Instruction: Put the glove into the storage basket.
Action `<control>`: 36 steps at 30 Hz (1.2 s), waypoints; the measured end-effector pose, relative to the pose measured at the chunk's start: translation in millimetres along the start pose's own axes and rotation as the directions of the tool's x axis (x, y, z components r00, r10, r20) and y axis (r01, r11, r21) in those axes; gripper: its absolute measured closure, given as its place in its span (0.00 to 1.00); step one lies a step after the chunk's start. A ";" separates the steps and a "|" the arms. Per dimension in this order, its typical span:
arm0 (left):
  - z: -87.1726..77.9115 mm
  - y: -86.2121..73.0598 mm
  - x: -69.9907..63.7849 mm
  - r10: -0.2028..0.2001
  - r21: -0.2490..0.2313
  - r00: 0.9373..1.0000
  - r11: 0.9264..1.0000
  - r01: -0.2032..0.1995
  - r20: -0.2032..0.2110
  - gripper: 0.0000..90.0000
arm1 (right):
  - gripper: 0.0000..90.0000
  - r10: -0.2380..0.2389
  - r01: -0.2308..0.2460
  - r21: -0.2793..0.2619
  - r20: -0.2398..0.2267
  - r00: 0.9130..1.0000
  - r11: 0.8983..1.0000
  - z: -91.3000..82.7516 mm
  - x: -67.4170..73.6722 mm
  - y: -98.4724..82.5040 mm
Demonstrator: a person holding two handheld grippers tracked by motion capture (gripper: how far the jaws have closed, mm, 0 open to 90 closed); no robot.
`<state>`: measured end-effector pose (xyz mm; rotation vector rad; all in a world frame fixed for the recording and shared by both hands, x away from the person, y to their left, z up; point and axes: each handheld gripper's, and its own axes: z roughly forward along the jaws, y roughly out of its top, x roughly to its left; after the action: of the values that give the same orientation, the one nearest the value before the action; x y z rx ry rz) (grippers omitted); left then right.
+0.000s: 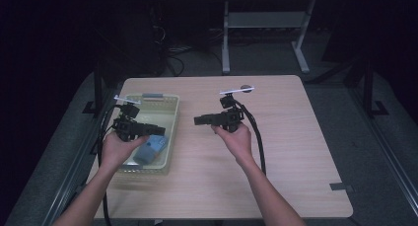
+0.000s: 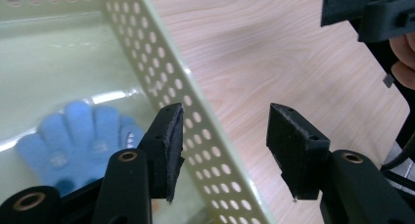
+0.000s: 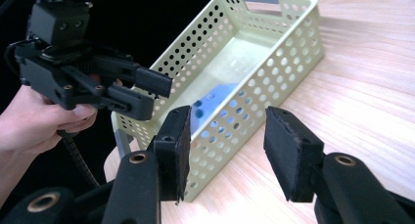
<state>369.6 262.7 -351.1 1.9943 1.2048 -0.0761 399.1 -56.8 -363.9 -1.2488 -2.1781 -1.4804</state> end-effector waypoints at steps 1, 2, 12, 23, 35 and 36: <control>0.7 0.1 -1.3 0.004 0.000 1.000 1.000 -0.004 0.004 0.52 | 0.58 0.001 -0.001 -0.002 0.006 1.000 1.000 -2.8 -1.7 -0.6; 1.8 0.3 -3.2 0.008 0.001 1.000 1.000 -0.008 0.007 0.52 | 0.57 -0.001 0.001 -0.004 0.008 1.000 1.000 -4.4 -3.1 -1.0; 11.2 2.3 -26.3 0.036 -0.028 0.998 0.999 -0.035 0.049 0.47 | 0.55 0.010 -0.009 -0.020 0.033 0.999 1.000 -29.6 -15.1 -7.0; 26.7 2.6 -51.7 0.072 -0.039 0.994 0.997 -0.069 0.077 0.44 | 0.54 0.026 -0.022 -0.054 0.070 0.997 0.998 -61.2 -27.5 -19.5; 45.5 -5.7 -72.6 0.089 -0.037 0.990 0.996 -0.085 0.107 0.38 | 0.49 0.062 -0.053 -0.077 0.108 0.992 0.996 -89.7 -41.2 -42.3; 47.2 -6.6 -74.3 0.093 -0.035 0.990 0.995 -0.090 0.110 0.38 | 0.48 0.061 -0.052 -0.080 0.113 0.992 0.995 -91.7 -42.1 -44.0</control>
<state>339.3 180.0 -356.2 1.9888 1.0367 -0.1214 368.1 -161.7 -375.1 -1.4433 -2.1553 -1.5181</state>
